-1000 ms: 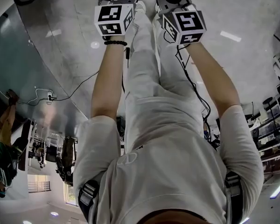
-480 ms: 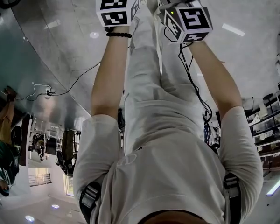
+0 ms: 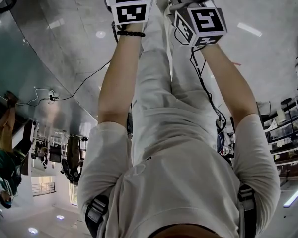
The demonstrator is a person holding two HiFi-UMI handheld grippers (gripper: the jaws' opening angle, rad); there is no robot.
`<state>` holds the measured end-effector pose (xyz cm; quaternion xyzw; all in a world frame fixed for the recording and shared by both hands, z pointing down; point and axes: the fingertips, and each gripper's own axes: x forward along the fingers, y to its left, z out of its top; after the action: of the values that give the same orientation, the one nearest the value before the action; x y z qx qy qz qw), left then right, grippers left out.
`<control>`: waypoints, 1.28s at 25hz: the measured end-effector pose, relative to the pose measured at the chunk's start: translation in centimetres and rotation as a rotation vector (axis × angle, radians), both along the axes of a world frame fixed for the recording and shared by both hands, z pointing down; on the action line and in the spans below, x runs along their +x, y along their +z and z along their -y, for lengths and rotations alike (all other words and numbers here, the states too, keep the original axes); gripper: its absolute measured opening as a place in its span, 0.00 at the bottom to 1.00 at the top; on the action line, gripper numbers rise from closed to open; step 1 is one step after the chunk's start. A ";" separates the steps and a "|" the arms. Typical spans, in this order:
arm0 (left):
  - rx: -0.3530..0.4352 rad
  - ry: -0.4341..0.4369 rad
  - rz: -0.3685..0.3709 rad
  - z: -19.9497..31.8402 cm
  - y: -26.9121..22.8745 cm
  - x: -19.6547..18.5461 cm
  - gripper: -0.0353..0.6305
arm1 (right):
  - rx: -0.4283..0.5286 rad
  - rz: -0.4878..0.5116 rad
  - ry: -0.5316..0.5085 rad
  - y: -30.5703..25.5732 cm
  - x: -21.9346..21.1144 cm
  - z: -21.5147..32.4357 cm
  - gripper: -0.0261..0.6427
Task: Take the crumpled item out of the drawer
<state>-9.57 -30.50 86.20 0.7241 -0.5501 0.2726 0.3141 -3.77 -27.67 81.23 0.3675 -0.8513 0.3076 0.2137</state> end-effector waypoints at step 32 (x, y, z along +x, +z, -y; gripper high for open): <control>0.031 -0.048 0.042 -0.9 -0.7 -1.6 0.15 | -0.002 -0.005 0.022 0.3 1.1 -0.6 0.04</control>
<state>-11.18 -29.62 85.51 0.7097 -0.5778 0.2716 0.2978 -2.72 -27.09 81.52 0.3775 -0.8462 0.3100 0.2130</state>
